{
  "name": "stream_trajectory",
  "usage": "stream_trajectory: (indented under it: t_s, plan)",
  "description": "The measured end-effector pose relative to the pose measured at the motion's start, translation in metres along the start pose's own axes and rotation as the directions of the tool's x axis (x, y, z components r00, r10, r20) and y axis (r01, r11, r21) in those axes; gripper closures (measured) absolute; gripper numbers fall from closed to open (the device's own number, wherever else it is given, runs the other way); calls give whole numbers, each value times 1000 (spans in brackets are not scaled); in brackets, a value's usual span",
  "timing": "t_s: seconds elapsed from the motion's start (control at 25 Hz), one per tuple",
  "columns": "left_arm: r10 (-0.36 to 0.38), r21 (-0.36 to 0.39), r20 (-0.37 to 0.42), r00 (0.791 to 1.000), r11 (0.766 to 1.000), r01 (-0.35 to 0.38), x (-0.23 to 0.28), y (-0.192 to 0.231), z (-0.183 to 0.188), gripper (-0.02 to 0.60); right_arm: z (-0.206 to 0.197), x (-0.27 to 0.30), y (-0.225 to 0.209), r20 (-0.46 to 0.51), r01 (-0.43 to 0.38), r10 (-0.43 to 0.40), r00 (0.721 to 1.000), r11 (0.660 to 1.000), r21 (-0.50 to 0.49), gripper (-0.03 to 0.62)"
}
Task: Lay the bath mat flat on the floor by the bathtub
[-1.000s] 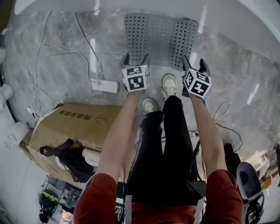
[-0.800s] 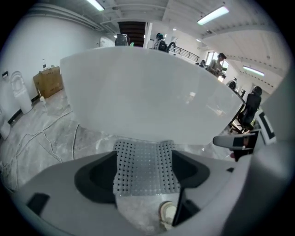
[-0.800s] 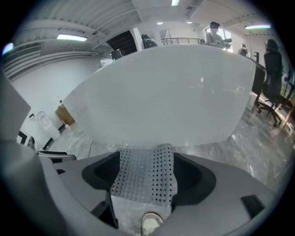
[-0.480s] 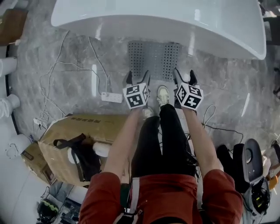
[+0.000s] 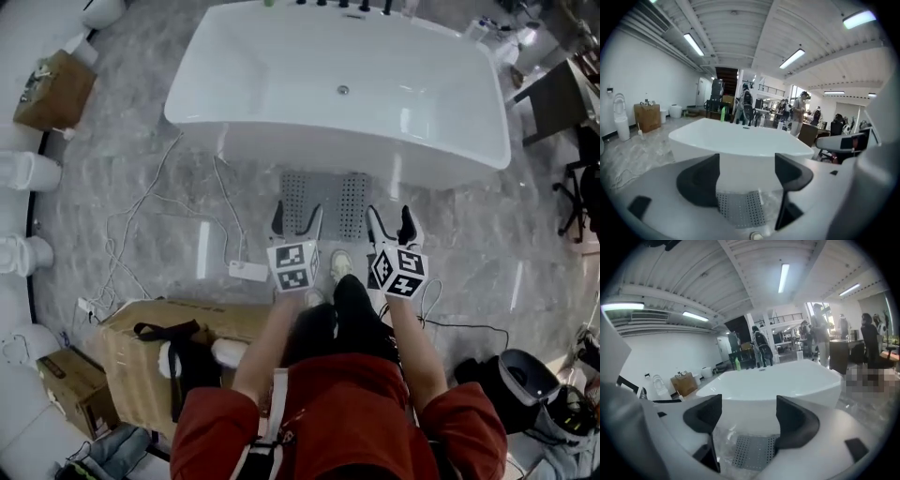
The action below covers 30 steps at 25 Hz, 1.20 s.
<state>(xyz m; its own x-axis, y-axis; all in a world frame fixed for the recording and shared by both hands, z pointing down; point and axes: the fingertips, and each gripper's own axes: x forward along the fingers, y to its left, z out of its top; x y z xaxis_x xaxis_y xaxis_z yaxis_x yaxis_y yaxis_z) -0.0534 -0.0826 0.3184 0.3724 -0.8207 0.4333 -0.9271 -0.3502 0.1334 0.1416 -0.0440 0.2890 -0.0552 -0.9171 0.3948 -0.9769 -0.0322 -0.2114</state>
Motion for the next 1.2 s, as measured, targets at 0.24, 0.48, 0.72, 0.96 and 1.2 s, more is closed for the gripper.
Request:
stream_trajectory:
  t_s: [0.24,0.48,0.72,0.96,1.2]
  plan:
    - [-68,77,146,987,995,57,-71,-35,84,227,81,-74,19,166,14,-2,986,997,-71,241]
    - [-146,132,228,963,984,118,-121,-70,139,227,144,-137,30,292,74,-38,956,991,-114,241]
    - [-223,178,273,936,968,178,-148,-115,175,227,196,-184,33,394,74,-7,919,985,-157,241]
    - [-257,236,348,902,955,181,-172,-162,208,229,222,-219,18,464,79,8,886,983,-168,253]
    - [-262,254,389,883,952,170,-186,-209,222,273,232,-248,-17,483,80,21,875,979,-188,324]
